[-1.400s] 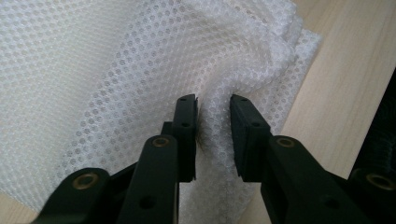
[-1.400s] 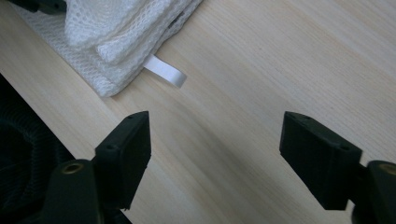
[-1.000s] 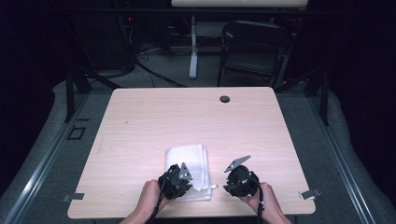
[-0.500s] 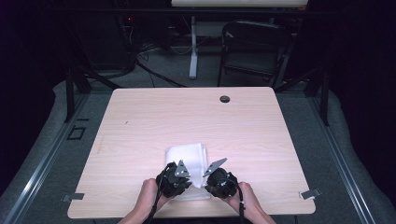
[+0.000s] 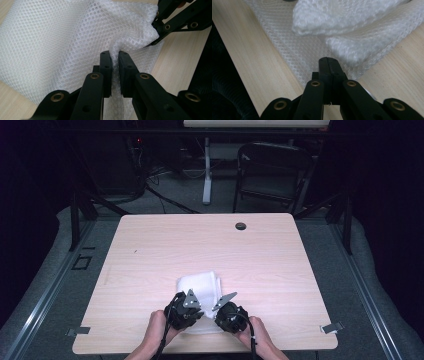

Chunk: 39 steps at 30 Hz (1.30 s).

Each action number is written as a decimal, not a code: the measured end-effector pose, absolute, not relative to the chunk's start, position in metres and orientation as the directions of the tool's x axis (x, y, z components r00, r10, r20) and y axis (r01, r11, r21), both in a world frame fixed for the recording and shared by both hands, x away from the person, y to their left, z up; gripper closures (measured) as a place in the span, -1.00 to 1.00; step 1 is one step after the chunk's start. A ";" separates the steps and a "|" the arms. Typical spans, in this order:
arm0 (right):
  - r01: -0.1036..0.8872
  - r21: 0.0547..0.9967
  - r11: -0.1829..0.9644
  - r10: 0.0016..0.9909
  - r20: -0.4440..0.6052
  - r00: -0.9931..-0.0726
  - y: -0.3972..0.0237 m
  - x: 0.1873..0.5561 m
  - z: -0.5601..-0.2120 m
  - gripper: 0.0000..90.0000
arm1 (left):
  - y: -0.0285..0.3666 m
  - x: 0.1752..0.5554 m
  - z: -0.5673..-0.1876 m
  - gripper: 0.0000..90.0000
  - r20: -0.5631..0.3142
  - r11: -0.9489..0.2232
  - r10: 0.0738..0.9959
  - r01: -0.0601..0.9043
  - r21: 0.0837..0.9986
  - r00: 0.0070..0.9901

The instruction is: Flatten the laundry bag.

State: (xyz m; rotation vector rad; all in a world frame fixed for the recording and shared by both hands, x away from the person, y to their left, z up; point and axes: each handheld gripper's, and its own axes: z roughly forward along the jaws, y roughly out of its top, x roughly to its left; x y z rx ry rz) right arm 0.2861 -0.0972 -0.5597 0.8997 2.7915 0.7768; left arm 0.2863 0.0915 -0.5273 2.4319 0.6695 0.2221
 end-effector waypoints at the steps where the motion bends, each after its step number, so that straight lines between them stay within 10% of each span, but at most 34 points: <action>1: 0.524 0.497 0.692 0.576 0.056 -0.815 -0.097 0.286 -0.559 1.00 | 0.092 0.286 -0.526 0.84 0.001 -0.688 0.516 0.413 0.597 0.857; 39: 0.594 0.416 0.688 0.637 0.044 -0.769 -0.104 0.291 -0.555 1.00 | 0.141 0.285 -0.503 0.83 0.015 -0.585 0.630 0.462 0.667 0.777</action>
